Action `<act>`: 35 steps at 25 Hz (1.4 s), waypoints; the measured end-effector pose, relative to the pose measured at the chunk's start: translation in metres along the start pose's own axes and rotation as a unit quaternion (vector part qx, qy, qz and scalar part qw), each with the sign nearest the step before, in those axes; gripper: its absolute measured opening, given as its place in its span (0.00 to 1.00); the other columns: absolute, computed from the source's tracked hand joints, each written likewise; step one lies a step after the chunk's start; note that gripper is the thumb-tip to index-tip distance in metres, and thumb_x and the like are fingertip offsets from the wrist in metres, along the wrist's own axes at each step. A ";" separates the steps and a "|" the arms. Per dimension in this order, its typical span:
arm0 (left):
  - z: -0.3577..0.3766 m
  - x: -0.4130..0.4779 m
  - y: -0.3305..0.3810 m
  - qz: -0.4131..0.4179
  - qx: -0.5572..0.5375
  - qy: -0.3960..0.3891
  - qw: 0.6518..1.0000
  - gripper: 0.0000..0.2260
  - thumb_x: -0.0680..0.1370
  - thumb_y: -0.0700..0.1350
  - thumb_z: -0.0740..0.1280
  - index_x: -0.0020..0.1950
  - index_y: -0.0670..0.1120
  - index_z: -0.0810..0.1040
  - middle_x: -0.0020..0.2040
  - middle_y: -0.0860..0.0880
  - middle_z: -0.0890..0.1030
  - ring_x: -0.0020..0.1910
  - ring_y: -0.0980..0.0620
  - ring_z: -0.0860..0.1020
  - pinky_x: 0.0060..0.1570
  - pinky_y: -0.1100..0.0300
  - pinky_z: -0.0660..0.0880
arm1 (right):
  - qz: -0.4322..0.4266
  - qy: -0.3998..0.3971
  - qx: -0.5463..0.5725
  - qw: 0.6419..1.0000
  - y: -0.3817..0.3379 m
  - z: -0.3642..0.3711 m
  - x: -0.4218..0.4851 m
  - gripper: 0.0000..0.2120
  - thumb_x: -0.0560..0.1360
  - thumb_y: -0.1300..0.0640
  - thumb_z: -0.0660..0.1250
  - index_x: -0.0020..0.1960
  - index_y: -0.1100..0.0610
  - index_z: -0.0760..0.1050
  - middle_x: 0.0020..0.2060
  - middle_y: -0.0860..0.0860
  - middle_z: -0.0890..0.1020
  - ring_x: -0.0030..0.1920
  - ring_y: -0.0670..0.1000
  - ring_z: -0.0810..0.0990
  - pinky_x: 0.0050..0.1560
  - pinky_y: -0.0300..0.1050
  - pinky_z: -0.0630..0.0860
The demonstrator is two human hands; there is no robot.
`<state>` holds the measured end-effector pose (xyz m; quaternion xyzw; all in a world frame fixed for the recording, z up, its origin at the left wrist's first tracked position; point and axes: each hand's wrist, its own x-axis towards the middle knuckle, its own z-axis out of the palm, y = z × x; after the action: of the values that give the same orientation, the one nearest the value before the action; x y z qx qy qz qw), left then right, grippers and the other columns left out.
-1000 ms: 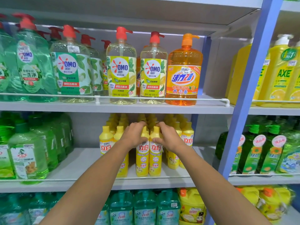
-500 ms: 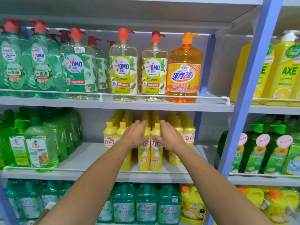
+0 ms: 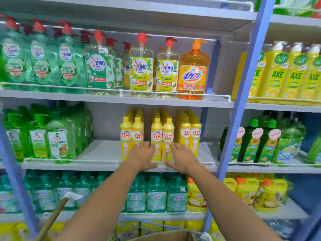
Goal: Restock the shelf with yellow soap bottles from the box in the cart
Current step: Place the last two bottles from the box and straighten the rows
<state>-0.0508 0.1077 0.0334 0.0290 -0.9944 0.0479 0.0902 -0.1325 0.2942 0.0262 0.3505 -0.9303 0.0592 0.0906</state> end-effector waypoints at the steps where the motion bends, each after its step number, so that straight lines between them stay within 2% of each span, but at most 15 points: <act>1: 0.005 -0.010 0.002 0.002 0.002 -0.013 1.000 0.34 0.74 0.64 0.68 0.73 0.46 0.66 0.68 0.42 0.71 0.68 0.40 0.70 0.66 0.45 0.70 | -0.002 -0.015 -0.006 1.000 -0.003 0.004 -0.009 0.37 0.77 0.36 0.64 0.78 0.56 0.61 0.73 0.57 0.68 0.73 0.60 0.66 0.70 0.56 0.69; 8: 0.009 -0.044 0.011 -0.005 0.014 -0.021 1.000 0.36 0.76 0.66 0.65 0.76 0.46 0.63 0.71 0.42 0.70 0.70 0.41 0.69 0.68 0.44 0.69 | -0.013 -0.031 -0.021 0.999 -0.012 0.006 -0.031 0.39 0.77 0.33 0.62 0.78 0.56 0.60 0.74 0.57 0.68 0.74 0.60 0.65 0.71 0.58 0.69; 13: 0.001 -0.029 0.023 -0.003 0.012 -0.016 1.000 0.32 0.76 0.64 0.66 0.72 0.46 0.67 0.67 0.42 0.73 0.67 0.42 0.71 0.64 0.46 0.72 | -0.025 -0.027 -0.020 0.999 0.002 0.001 -0.025 0.38 0.78 0.33 0.62 0.79 0.55 0.60 0.75 0.56 0.67 0.75 0.59 0.65 0.71 0.57 0.69; 23: -0.032 0.094 0.120 0.043 -0.015 0.028 0.999 0.30 0.76 0.63 0.67 0.68 0.44 0.70 0.63 0.41 0.74 0.65 0.41 0.72 0.63 0.47 0.71 | 0.021 -0.010 -0.012 1.000 0.141 -0.039 0.014 0.38 0.77 0.35 0.63 0.78 0.56 0.61 0.74 0.57 0.68 0.73 0.61 0.65 0.68 0.60 0.71; 26: -0.045 0.136 0.133 0.024 -0.019 0.043 0.999 0.30 0.76 0.62 0.67 0.69 0.45 0.69 0.64 0.42 0.74 0.66 0.40 0.72 0.62 0.47 0.72 | 0.023 -0.004 -0.013 1.000 0.174 -0.047 0.035 0.37 0.77 0.36 0.64 0.78 0.56 0.60 0.72 0.57 0.69 0.72 0.61 0.67 0.67 0.59 0.72; 32: -0.057 0.199 0.127 -0.031 -0.033 0.035 0.998 0.28 0.76 0.61 0.68 0.68 0.45 0.70 0.65 0.42 0.75 0.67 0.40 0.72 0.62 0.47 0.73 | 0.022 0.019 0.003 1.000 0.198 -0.064 0.093 0.30 0.78 0.37 0.64 0.69 0.58 0.68 0.65 0.59 0.74 0.67 0.62 0.72 0.63 0.56 0.73; 35: -0.053 0.219 0.125 -0.065 -0.057 0.030 0.996 0.24 0.76 0.59 0.69 0.64 0.45 0.72 0.64 0.42 0.76 0.66 0.40 0.74 0.60 0.48 0.73 | 0.013 0.029 0.005 0.999 0.194 -0.068 0.117 0.22 0.78 0.41 0.67 0.61 0.58 0.75 0.58 0.59 0.80 0.60 0.62 0.79 0.55 0.53 0.76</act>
<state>-0.2644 0.2267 0.1141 0.0865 -0.9883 -0.0136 0.1246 -0.3389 0.3753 0.1080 0.3367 -0.9315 0.0751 0.1154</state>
